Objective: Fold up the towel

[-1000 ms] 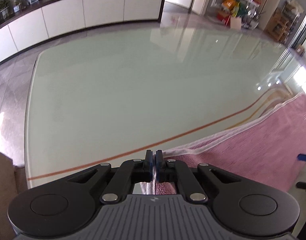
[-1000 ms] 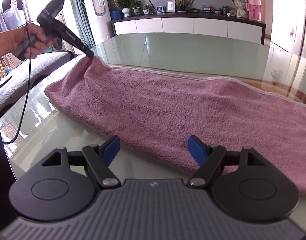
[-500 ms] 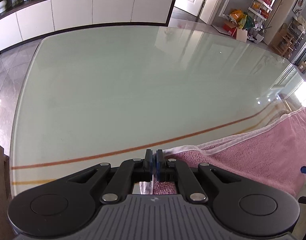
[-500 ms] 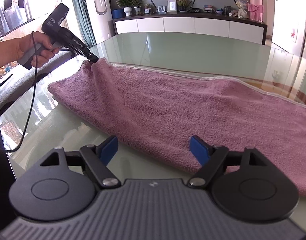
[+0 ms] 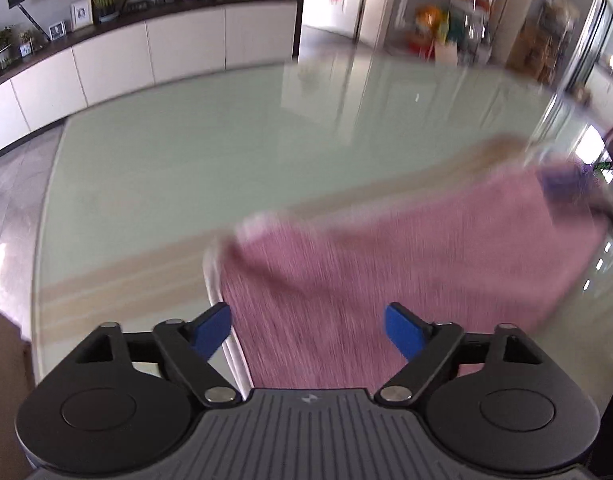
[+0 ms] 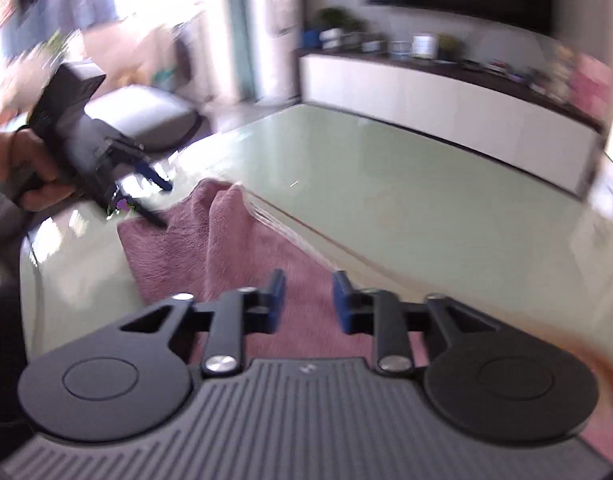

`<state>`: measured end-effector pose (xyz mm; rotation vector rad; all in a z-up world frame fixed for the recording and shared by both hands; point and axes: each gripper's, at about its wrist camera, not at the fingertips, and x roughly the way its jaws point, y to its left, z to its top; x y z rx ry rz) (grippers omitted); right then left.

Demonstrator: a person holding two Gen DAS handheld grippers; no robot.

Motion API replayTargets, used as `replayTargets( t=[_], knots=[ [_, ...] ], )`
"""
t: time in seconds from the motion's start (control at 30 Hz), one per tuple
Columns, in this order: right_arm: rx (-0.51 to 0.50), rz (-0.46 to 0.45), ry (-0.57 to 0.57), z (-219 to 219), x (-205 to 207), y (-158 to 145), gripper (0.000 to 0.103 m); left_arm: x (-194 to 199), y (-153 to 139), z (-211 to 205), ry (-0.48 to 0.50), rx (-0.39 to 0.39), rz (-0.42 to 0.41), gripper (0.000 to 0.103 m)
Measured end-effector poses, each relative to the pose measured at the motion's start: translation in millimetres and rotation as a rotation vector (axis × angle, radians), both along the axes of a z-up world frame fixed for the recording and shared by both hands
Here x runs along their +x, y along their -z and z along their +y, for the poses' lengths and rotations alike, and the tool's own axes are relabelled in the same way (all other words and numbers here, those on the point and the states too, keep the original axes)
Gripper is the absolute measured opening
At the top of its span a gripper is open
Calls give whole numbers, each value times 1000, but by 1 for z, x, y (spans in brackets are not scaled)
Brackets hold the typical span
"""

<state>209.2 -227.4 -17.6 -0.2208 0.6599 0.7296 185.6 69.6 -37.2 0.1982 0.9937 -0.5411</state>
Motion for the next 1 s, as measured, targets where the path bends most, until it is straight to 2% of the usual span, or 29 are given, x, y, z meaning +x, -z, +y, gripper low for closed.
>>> replayTargets(
  t=[0.13,0.23,0.37,0.47,0.63,0.73,0.83,1.0],
  knots=[
    [-54,39,-209,42,59,9,21,-20,11,4,-33,25,-29,76],
    [-149,71,-283,69,87,21,21,-27,13,2,-52,32,-38,76],
    [-252,120,-382,91,100,39,21,-38,13,-7,-32,92,-66,78],
    [-289,119,-401,99,102,44,21,-40,16,-5,-45,86,-74,79],
    [-284,160,-406,100,109,48,20,-39,20,2,-77,47,-65,85],
    [-283,180,-417,101,112,46,10,-41,21,3,-82,40,-75,87],
    [-295,160,-426,99,106,43,7,-42,22,3,-86,40,-78,89],
    [-289,143,-406,98,107,35,7,-40,25,5,-85,38,-81,90]
  ],
)
